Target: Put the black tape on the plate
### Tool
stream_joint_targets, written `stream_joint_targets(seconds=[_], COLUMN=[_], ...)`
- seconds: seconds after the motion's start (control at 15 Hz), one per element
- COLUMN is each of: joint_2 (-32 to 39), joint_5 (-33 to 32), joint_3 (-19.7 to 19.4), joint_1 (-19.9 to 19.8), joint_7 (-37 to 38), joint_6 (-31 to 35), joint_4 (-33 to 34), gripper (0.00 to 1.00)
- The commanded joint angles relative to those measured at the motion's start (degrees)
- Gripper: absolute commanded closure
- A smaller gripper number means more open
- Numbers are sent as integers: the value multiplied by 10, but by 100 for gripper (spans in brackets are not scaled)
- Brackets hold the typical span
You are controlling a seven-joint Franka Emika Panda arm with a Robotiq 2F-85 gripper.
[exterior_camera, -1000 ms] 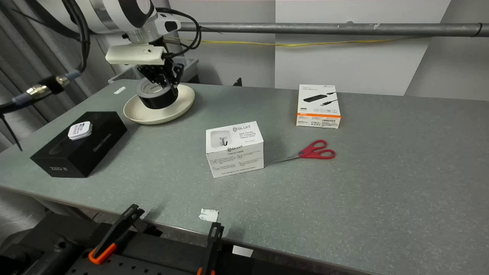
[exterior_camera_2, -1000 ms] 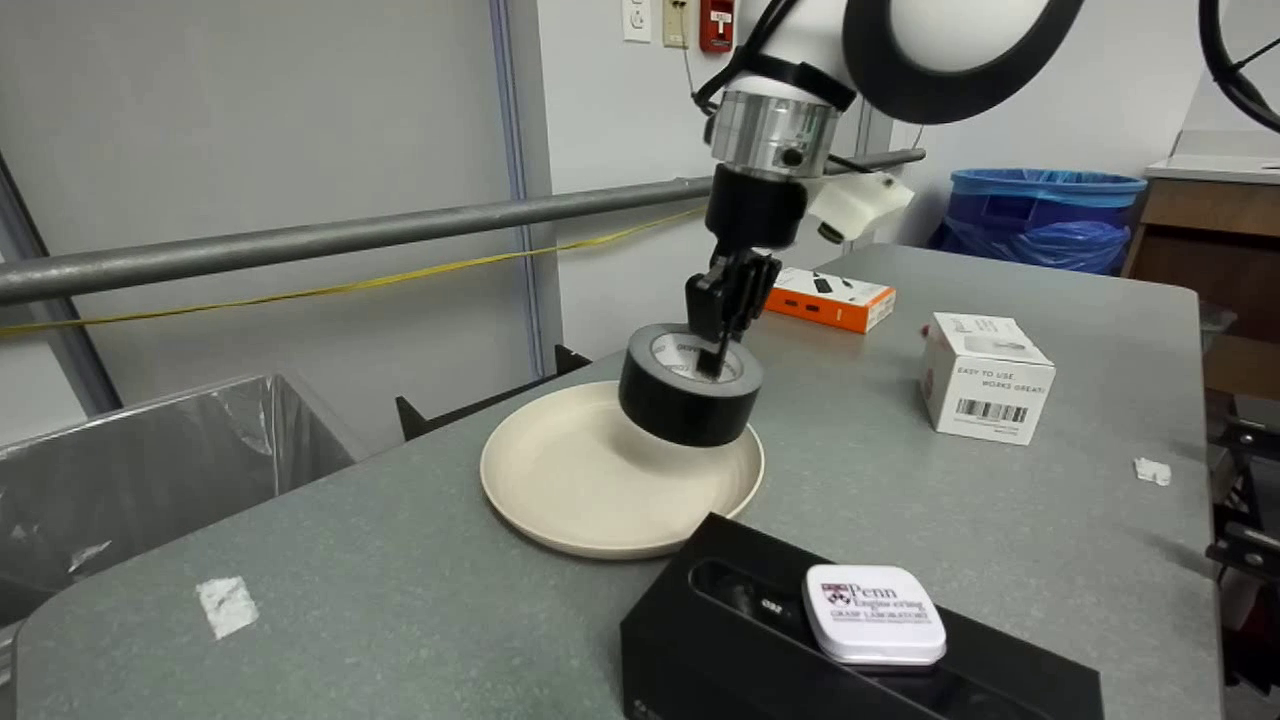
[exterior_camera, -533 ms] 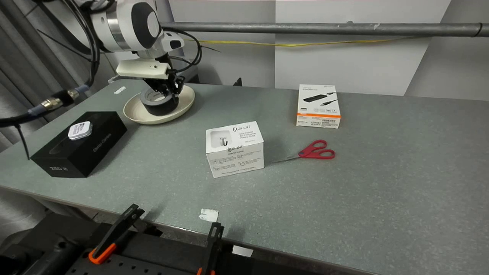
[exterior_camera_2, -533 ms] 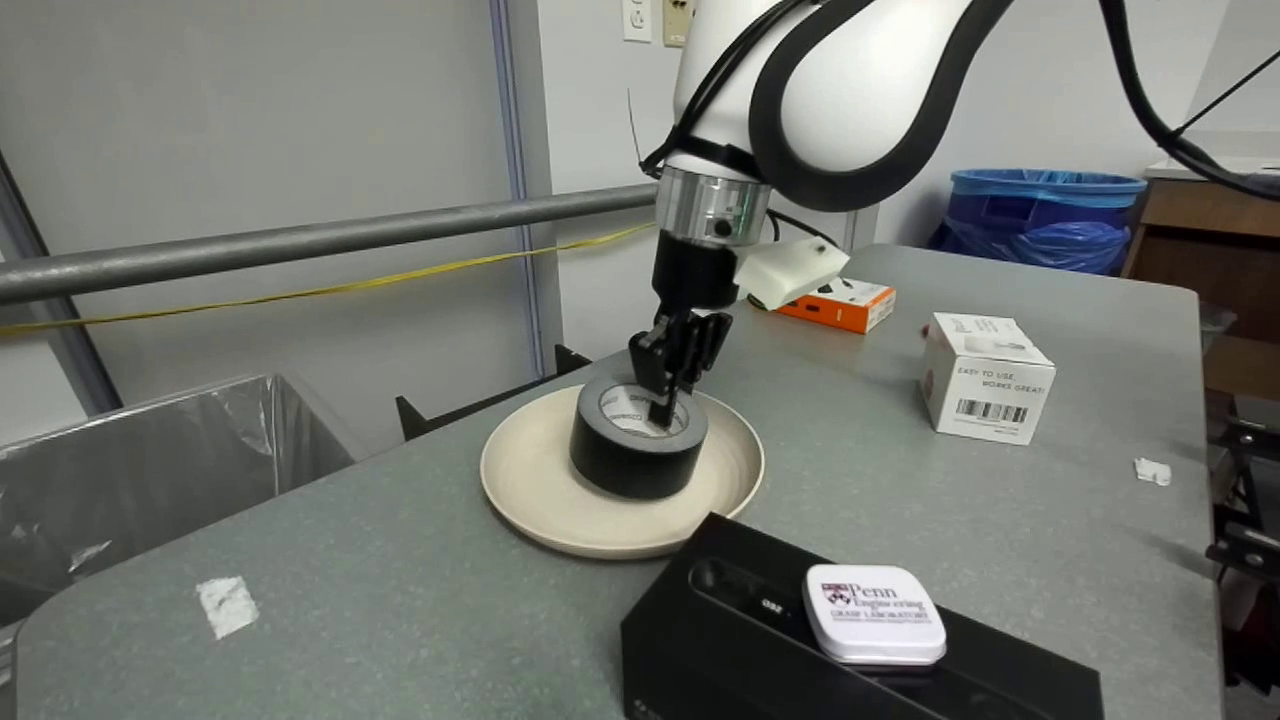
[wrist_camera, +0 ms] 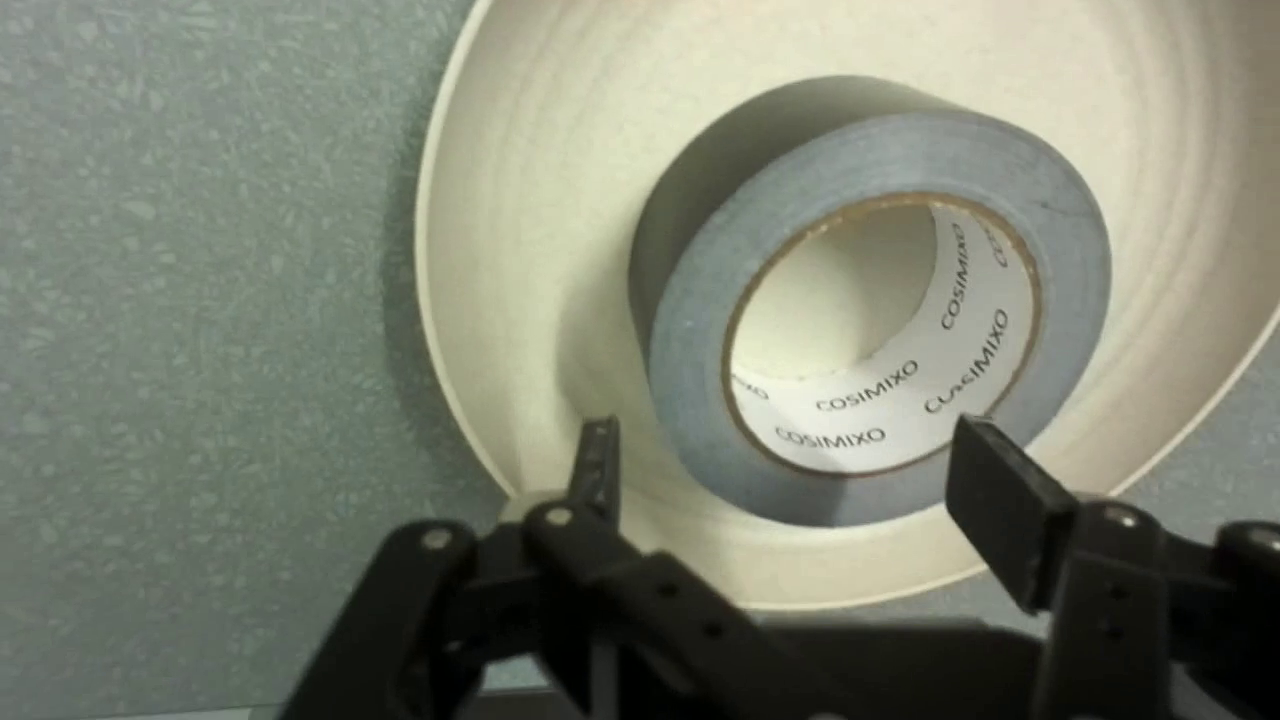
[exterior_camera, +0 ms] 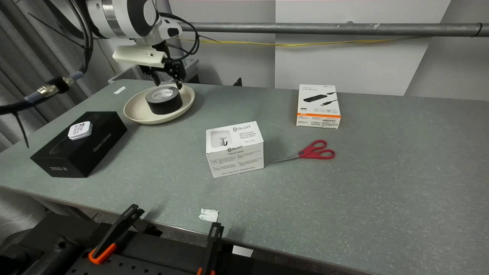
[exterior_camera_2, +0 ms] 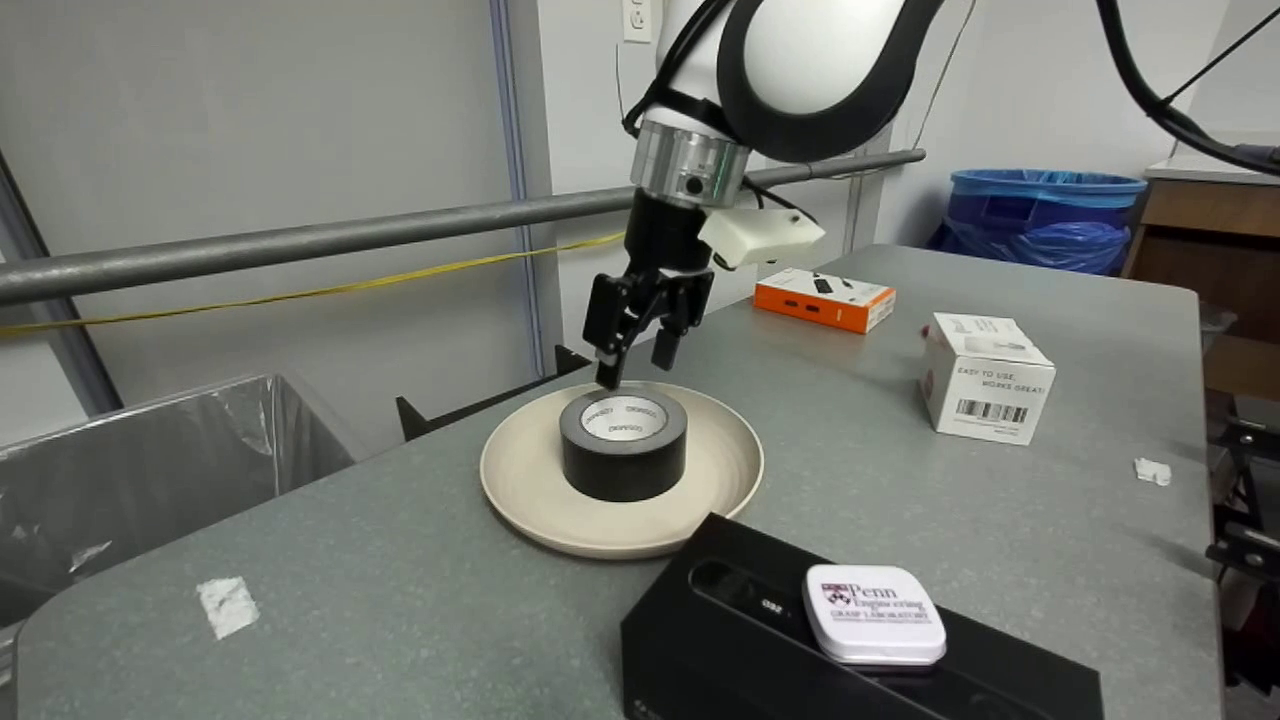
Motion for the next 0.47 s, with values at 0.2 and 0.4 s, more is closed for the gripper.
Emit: stream_joint_targets(seconds=[0.2, 0.4], joint_2=[-18, -22], joint_5=[22, 22], joint_3=[-6, -6], joint_1=[4, 3], joint_7=[-6, -6], joint_6=[-2, -2], joint_4=[0, -1], gripper=[0, 0])
